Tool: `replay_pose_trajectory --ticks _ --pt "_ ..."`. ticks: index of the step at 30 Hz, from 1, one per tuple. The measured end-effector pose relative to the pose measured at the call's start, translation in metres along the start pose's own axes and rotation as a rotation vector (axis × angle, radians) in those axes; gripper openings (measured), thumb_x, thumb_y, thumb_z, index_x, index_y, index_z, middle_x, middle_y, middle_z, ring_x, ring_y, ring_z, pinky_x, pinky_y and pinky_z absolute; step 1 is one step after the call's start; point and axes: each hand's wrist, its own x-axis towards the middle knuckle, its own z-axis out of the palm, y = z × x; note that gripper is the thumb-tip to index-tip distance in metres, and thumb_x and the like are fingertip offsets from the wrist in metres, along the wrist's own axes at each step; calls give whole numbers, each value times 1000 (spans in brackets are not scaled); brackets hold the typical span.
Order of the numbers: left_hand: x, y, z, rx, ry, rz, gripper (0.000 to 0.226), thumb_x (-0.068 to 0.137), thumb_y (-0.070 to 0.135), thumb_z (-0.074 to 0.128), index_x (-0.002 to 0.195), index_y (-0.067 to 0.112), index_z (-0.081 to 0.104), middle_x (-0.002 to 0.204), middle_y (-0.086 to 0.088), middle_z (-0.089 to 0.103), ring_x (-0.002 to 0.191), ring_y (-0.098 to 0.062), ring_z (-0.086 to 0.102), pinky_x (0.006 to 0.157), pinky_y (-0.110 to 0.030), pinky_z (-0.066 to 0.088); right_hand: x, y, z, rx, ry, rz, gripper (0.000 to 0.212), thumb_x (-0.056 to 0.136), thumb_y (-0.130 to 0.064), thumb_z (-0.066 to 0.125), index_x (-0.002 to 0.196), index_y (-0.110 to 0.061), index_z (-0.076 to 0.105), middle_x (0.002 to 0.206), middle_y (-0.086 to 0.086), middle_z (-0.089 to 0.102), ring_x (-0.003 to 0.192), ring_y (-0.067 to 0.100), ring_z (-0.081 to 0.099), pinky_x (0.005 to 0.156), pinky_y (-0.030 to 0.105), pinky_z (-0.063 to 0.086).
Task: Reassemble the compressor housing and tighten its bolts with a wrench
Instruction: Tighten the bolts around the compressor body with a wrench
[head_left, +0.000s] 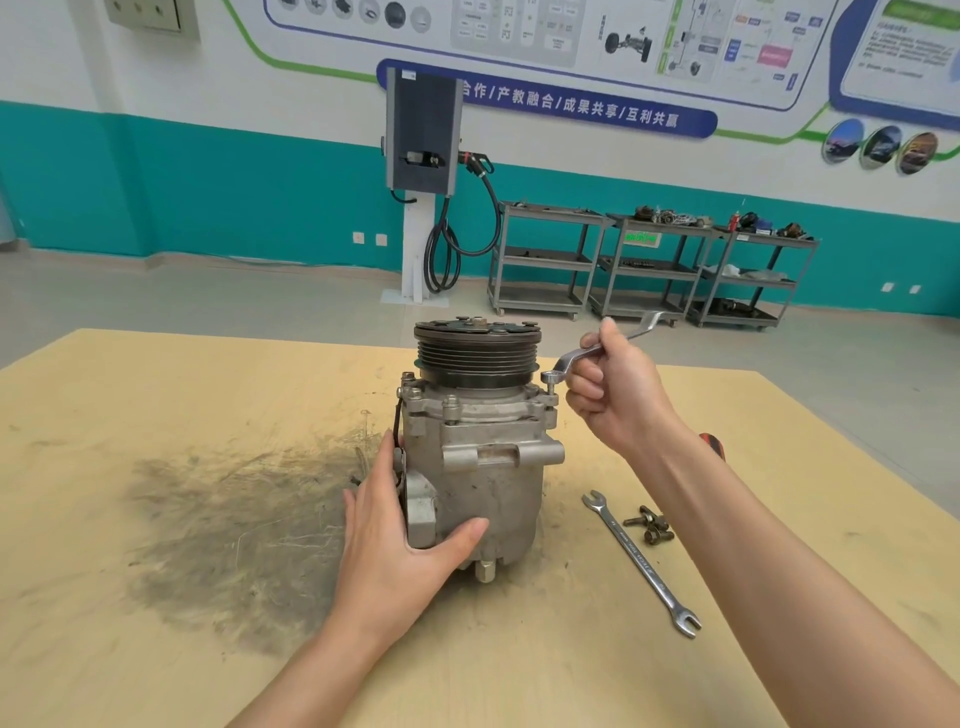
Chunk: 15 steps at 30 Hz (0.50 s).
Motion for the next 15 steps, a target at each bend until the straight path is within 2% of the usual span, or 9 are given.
replay_pose_trajectory --ticks 2,4,6,9,12,15 --pt "0 0 0 4 2 -1 123 52 78 61 154 38 6 156 19 26 145 -2 13 122 -50 14 -9 6 0 -76 76 -209 38 105 -39 31 78 -14 44 44 -6 32 37 8 25 37 20 17" --pt "0 0 1 0 3 -7 123 52 78 61 154 39 6 155 21 24 142 4 10 123 -50 11 -22 14 0 -166 130 -436 37 105 -36 33 78 -13 46 46 -7 34 40 9 27 39 21 21" --pt "0 1 1 -9 3 -7 123 52 78 61 154 39 6 154 22 25 138 8 9 123 -50 10 -37 22 3 -286 106 -670 30 104 -30 38 79 -15 46 48 -8 35 42 10 29 40 22 24" --pt "-1 2 0 -5 2 -11 123 52 77 62 155 37 7 154 18 27 147 -5 13 123 -50 13 -52 29 10 -642 56 -964 23 98 -31 45 78 -19 44 51 -11 38 44 7 33 43 26 28" --pt "-1 3 -1 -13 -6 -14 123 52 77 62 154 38 6 154 17 28 148 -9 13 122 -50 14 -54 27 10 -912 123 -1098 32 96 -34 45 78 -8 50 52 -16 36 44 3 35 46 20 28" --pt "-1 4 -1 -25 -13 -9 120 51 78 62 150 45 3 148 23 28 148 -7 13 123 -49 14 -57 21 10 -867 116 -1123 31 97 -36 43 81 -11 53 56 -15 43 46 9 41 43 33 34"
